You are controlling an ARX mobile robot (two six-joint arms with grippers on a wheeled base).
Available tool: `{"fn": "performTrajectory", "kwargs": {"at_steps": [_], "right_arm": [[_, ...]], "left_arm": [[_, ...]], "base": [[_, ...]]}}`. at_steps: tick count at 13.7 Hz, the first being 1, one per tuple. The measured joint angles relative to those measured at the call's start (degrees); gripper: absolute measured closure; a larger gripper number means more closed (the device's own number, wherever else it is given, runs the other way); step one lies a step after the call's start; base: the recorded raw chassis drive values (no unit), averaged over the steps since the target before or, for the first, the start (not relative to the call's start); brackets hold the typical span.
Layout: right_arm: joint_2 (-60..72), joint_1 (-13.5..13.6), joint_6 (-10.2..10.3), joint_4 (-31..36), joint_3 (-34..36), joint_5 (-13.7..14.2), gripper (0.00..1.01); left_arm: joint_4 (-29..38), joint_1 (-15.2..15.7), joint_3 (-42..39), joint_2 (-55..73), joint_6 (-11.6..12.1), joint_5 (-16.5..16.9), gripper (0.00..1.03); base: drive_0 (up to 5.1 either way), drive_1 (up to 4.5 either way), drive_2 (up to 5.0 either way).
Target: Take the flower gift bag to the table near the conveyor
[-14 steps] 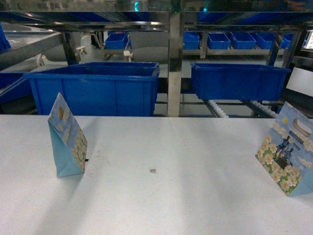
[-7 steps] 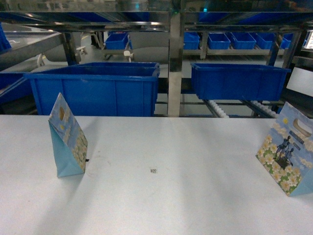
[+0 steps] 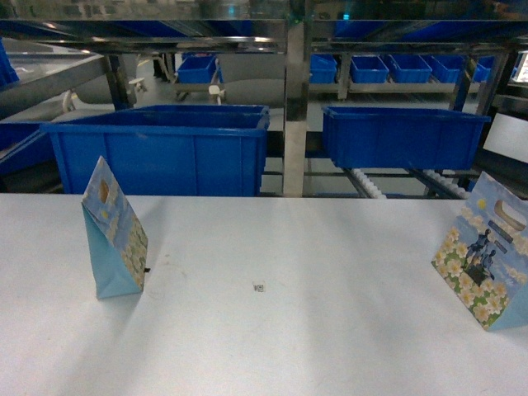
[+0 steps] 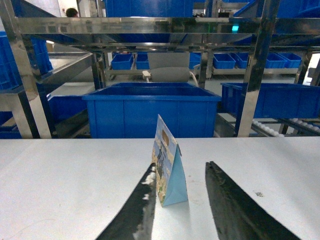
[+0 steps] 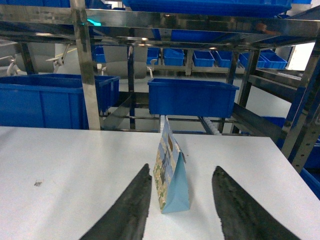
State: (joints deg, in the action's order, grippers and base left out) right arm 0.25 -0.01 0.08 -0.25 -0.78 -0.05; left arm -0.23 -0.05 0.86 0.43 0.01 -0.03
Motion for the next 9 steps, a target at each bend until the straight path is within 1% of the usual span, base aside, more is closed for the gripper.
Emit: {"fn": "performTrajectory", "kwargs": {"at_steps": [3, 9], "right_arm": [[0.0, 0.0, 0.0, 0.0, 0.0, 0.0, 0.51], [0.0, 0.0, 0.0, 0.0, 0.0, 0.0, 0.31]], "left_arm": [[0.0, 0.0, 0.0, 0.0, 0.0, 0.0, 0.56], [0.0, 0.0, 0.0, 0.0, 0.0, 0.0, 0.36]], "base": [[0.0, 0.00, 0.0], [0.0, 0.00, 0.0]]}}
